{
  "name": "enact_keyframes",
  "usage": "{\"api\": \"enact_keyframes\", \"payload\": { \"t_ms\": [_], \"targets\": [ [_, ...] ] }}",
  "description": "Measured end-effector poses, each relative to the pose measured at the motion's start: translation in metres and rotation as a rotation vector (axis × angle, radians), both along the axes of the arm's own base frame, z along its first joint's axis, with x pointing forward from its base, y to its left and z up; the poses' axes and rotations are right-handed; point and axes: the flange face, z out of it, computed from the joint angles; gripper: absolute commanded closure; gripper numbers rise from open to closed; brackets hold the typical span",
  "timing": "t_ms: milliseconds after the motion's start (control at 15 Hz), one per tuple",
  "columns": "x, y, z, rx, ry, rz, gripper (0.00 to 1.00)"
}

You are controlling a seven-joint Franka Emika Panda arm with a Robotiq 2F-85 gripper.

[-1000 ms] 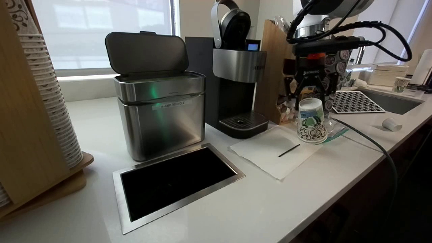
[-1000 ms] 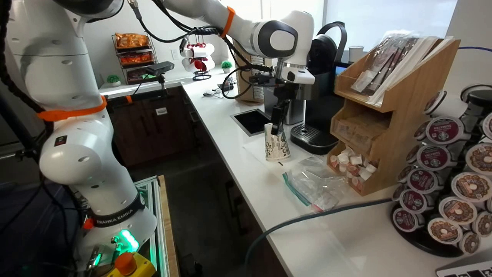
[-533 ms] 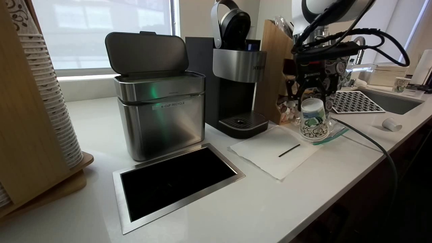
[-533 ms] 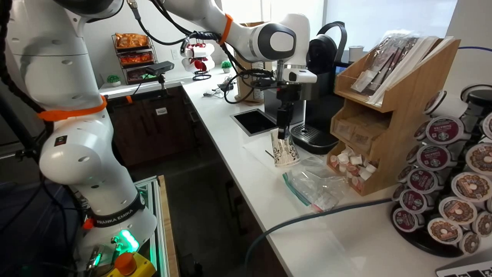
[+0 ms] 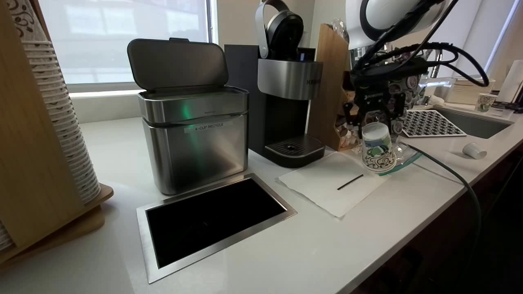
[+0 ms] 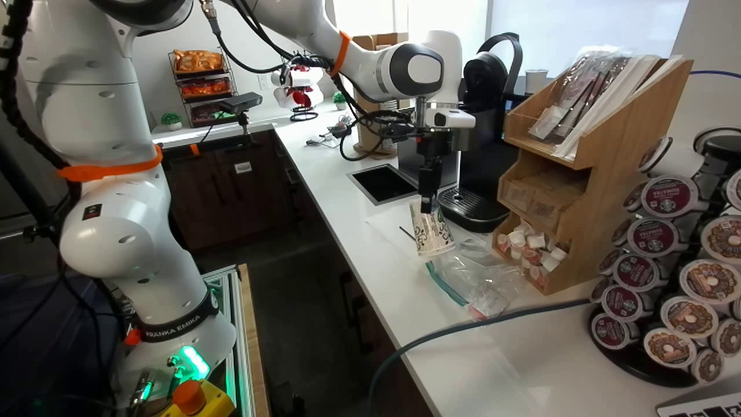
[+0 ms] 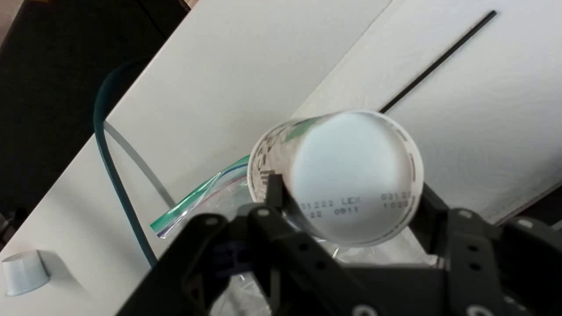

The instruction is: Place the stacked coffee cups on the napkin upright.

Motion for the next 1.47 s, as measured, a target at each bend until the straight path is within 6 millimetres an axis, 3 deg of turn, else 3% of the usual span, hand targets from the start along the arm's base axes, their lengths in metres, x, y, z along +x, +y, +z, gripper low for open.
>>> {"api": "enact_keyframes", "payload": {
  "t_ms": [133,200,267,400,1067,1467],
  "targets": [
    [0.001,0.004,-0.003,-0.007,0.002,0.007,0.57],
    [0.002,0.006,-0.004,-0.009,0.003,0.011,0.43],
    [0.002,0.007,-0.005,-0.011,0.004,0.015,0.08],
    [0.004,0.009,-0.007,-0.012,0.006,0.02,0.02],
    [0.008,0.016,-0.009,-0.005,-0.011,0.037,0.0],
    [0.014,0.002,0.004,0.148,-0.153,0.169,0.0]
  ]
}}
